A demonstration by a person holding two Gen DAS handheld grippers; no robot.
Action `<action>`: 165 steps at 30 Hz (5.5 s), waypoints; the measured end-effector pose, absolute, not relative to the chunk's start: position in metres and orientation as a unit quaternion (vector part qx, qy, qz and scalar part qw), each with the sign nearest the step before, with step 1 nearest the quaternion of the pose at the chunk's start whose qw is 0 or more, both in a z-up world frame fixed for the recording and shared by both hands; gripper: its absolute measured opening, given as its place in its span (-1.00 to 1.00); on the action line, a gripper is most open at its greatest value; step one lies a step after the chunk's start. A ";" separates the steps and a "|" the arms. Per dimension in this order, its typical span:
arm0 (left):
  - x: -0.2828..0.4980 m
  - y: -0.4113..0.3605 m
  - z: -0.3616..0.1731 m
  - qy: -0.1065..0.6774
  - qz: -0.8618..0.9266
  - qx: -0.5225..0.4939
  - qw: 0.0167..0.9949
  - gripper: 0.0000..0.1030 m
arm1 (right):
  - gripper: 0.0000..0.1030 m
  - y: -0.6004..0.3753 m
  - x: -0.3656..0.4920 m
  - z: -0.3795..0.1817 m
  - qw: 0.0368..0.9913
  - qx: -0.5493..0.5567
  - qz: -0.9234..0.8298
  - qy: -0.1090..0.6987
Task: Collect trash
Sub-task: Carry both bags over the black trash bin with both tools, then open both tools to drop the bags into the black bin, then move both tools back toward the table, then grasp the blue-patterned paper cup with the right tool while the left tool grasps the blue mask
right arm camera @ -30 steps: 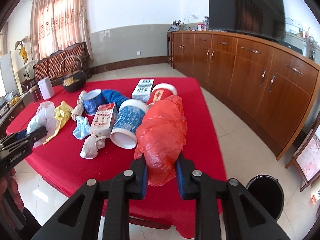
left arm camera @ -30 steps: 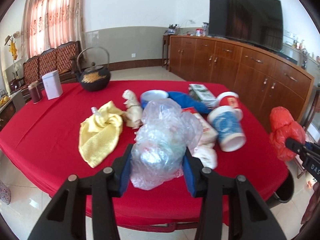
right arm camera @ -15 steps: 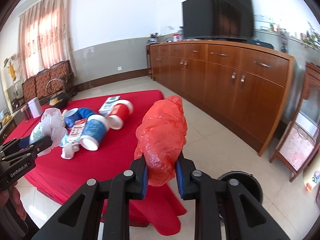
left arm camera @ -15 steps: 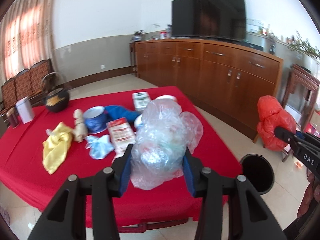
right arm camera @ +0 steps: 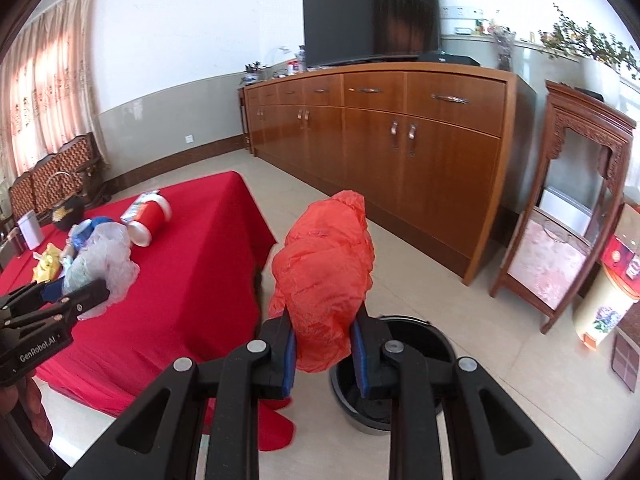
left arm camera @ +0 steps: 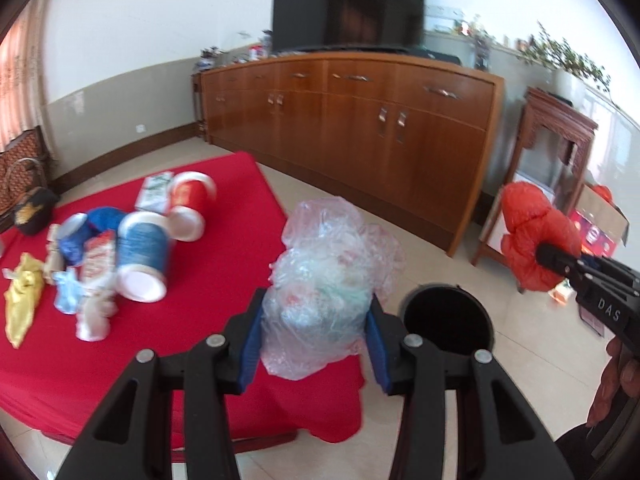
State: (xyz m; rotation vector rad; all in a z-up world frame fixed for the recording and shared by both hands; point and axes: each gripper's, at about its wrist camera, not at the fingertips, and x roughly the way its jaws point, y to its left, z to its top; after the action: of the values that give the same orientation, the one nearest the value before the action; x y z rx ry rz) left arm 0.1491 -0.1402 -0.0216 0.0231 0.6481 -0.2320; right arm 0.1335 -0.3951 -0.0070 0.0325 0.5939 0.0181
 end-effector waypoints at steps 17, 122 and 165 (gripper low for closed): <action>0.192 -0.285 -0.097 0.409 -0.195 0.044 0.891 -0.09 | -0.52 -0.498 0.174 -0.107 0.909 -0.032 0.032 0.415; 0.098 -0.004 -0.015 0.320 0.058 -0.032 0.945 0.91 | 1.00 -0.233 0.162 -0.011 0.935 -0.069 0.152 0.312; 0.228 0.133 -0.071 0.362 0.083 -0.092 0.924 0.48 | 0.13 -0.033 0.320 -0.069 0.891 -0.066 0.225 0.388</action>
State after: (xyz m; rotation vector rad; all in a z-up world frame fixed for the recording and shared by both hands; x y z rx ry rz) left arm 0.2278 0.1331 -0.0713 -0.1881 0.7433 0.1712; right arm 0.3196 -0.0333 -0.0690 -0.1363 0.8059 0.4666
